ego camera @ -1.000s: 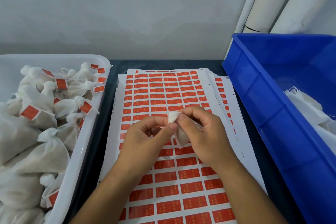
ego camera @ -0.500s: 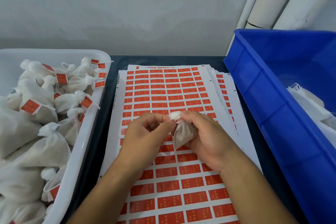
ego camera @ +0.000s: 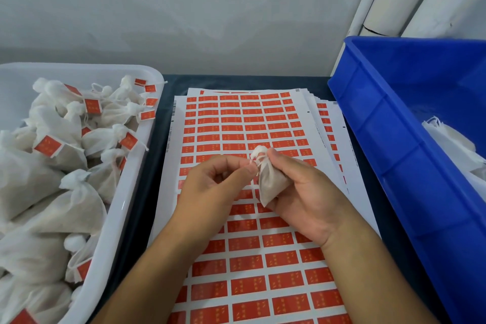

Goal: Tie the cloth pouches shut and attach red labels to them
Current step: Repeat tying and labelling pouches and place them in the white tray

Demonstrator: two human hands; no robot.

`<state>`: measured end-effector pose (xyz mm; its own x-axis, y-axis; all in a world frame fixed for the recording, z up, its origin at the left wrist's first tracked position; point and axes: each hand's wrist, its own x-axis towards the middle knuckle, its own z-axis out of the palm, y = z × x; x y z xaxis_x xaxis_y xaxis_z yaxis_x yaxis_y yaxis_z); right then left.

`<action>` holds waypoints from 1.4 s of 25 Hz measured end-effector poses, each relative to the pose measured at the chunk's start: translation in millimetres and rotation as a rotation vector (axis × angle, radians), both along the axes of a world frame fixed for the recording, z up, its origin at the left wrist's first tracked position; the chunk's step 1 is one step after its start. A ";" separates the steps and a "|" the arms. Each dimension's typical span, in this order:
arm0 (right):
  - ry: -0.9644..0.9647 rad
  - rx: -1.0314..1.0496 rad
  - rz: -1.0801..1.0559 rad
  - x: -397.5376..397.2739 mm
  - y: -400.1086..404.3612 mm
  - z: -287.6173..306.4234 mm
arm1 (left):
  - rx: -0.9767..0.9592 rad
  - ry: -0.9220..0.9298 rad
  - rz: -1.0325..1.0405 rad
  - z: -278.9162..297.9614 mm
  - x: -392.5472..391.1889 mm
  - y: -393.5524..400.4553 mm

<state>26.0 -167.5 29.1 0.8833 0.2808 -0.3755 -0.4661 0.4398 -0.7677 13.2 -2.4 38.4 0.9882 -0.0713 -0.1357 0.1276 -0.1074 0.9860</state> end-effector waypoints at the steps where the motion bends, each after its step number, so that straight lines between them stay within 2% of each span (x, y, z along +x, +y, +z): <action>1: -0.001 -0.001 -0.006 0.1 0.0 0.8 | -0.010 0.019 -0.011 0.7 0.1 0.4; 3: 0.024 0.016 -0.011 0.1 0.2 1.3 | 0.012 0.022 -0.020 -0.2 0.9 -0.2; 7: 0.106 0.056 0.004 -1.0 1.4 -0.3 | 0.143 -0.091 0.019 -5.9 3.2 -2.8; 13: 0.035 -0.046 0.018 -3.4 2.9 3.4 | 0.151 -0.144 0.099 -12.5 4.1 -4.3; 17: 0.017 -0.077 -0.033 -2.4 5.0 2.2 | 0.270 -0.329 0.199 -13.8 2.4 -5.6; 20: 0.012 -0.107 -0.045 -1.4 4.8 0.6 | 0.391 -0.467 0.178 -14.8 0.8 -5.4; 26: -0.051 -0.196 -0.075 -1.0 3.4 0.0 | 0.400 -0.488 0.160 -14.4 -1.2 -6.5; 32: -0.177 -0.507 -0.084 -4.7 8.4 -2.9 | 0.492 -0.463 0.190 -13.9 1.9 -4.6; 35: -0.251 -0.597 -0.101 -5.4 10.1 -2.2 | 0.454 -0.357 0.138 -11.6 1.6 -3.4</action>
